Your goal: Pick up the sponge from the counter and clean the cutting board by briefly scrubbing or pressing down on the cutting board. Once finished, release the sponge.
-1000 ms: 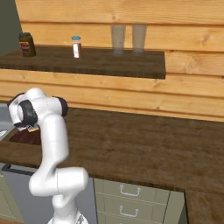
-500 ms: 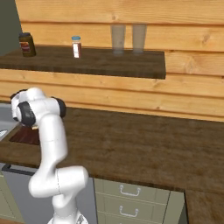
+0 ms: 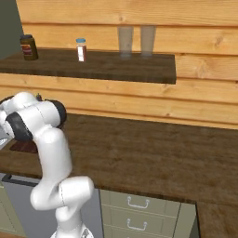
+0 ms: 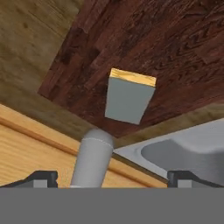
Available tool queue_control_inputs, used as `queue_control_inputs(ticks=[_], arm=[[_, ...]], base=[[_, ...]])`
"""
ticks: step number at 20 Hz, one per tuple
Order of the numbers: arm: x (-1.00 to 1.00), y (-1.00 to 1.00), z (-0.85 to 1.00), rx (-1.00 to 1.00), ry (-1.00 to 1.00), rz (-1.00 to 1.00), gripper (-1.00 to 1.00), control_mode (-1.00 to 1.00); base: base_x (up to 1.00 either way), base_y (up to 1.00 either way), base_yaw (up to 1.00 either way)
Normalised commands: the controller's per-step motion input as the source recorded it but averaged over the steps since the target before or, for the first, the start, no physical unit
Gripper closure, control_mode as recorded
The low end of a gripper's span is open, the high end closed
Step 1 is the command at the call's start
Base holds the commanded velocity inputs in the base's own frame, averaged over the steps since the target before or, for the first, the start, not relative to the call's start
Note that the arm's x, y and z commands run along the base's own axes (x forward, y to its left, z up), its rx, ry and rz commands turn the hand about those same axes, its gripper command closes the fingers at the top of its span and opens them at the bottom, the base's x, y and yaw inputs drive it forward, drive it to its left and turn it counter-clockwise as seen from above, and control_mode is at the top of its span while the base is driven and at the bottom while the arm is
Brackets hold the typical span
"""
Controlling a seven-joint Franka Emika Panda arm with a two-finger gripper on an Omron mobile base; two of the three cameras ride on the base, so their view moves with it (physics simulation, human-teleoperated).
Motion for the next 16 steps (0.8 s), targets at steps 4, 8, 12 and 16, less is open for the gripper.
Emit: queue_control_inputs(ticks=[4,8,12,16], arm=[[-0.82,-0.71,0.53,0.15,-0.06,-0.14,-1.00,-1.00],[-0.86,-0.66,0.68,0.15,0.00,0.00,-1.00,-1.00],[-0.92,-0.81,0.62,0.04,-0.07,0.00,-1.00,-1.00],[-0.66,-0.97,0.76,0.00,-0.25,0.00,-1.00,-1.00]], base=[[0.00,0.00,0.00],[0.00,0.00,0.00],[0.00,0.00,0.00],[0.00,0.00,0.00]])
